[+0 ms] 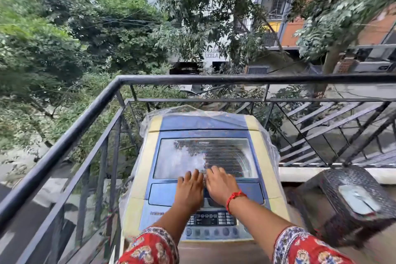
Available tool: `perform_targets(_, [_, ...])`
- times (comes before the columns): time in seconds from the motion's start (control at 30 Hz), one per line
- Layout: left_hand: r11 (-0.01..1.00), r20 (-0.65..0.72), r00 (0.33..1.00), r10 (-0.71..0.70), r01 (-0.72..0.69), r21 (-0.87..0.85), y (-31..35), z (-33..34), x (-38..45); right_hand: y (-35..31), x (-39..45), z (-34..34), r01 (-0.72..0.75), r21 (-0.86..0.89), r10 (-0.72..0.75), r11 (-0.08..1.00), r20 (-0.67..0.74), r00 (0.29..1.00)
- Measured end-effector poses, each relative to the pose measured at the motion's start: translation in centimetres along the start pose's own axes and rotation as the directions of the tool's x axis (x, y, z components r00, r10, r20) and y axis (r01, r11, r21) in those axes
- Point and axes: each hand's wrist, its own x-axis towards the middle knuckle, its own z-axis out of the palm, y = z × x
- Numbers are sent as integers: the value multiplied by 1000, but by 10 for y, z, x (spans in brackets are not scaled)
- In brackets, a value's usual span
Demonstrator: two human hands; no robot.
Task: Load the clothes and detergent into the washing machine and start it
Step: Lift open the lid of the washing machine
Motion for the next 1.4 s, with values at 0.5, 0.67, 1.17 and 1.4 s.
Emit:
perform_targets(0.5, [993, 80, 997, -10, 19, -117, 9, 21, -22, 0, -33, 26, -55, 48, 47, 997, 160, 986])
perform_targets(0.67, [992, 22, 1000, -22, 25, -125, 8, 12, -17, 1, -26, 14, -82, 108, 65, 991, 153, 986])
perform_targets(1.17, [979, -190, 976, -109, 72, -192, 1, -46, 5, 7, -5, -27, -47, 157, 69, 986, -137, 988])
perform_targets(1.4, [976, -193, 976, -101, 60, -207, 2, -56, 6, 9, -2, -33, -8, 131, 33, 991, -190, 981])
